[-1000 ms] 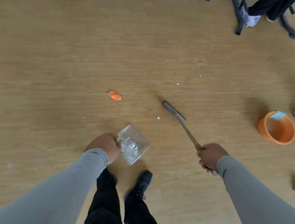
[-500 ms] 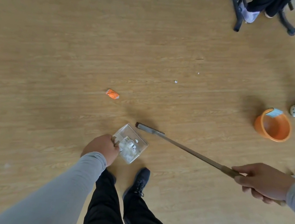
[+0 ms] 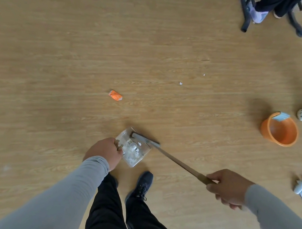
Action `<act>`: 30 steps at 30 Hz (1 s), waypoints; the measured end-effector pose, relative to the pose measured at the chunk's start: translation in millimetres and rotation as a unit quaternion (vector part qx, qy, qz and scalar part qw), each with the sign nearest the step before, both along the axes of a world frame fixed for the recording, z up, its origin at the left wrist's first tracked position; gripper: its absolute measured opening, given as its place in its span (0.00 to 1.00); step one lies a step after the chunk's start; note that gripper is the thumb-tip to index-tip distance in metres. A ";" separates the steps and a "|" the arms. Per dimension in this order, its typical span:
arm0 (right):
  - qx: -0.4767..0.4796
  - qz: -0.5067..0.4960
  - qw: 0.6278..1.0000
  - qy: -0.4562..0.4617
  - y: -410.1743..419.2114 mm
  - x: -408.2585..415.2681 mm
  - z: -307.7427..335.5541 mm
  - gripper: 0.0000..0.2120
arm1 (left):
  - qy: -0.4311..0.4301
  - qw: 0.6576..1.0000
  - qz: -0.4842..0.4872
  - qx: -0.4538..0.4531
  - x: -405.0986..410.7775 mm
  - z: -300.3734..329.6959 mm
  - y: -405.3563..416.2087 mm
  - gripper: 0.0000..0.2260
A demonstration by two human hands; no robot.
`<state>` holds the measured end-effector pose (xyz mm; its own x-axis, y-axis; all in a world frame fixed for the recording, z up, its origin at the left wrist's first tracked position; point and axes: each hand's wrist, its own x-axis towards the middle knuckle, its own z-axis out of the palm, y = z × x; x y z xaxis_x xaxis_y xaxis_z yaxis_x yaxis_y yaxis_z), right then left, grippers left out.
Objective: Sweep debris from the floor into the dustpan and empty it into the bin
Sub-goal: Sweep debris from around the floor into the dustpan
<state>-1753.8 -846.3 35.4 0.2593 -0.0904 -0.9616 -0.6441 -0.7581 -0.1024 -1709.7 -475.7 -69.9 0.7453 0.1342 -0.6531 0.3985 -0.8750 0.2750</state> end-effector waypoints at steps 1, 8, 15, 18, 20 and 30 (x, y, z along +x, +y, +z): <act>0.007 -0.040 0.999 -0.004 -15.6 1.0 7.0 0.21 | 0.000 1.000 0.002 -0.002 -0.1 0.3 0.1 0.06; 0.010 -0.112 0.993 -0.033 -49.6 -9.7 29.5 0.21 | -0.002 1.000 -0.001 -0.003 -1.0 -0.1 -0.6 0.05; -0.044 -0.194 0.974 -0.107 -31.2 -12.6 -7.9 0.23 | -0.009 1.000 0.003 -0.003 -1.8 -3.3 -0.3 0.05; -0.080 -0.236 0.962 -0.112 -35.8 -18.6 -21.9 0.22 | -0.011 1.000 0.002 -0.004 -5.1 -4.6 1.1 0.05; -0.108 -0.253 0.956 -0.101 -32.7 -22.5 -34.7 0.18 | -0.012 1.000 0.001 -0.005 -5.0 -4.5 0.4 0.06; -0.025 -0.248 0.968 0.011 46.0 -54.1 -65.9 0.09 | -0.016 1.000 -0.001 0.000 -2.5 -1.7 -1.5 0.07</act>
<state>-1807.9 -800.2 -30.5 0.1524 -0.2459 -0.9573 -0.9314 -0.3596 -0.0559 -1712.1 -477.1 -71.6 0.7661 0.1326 -0.6289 0.3874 -0.8760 0.2873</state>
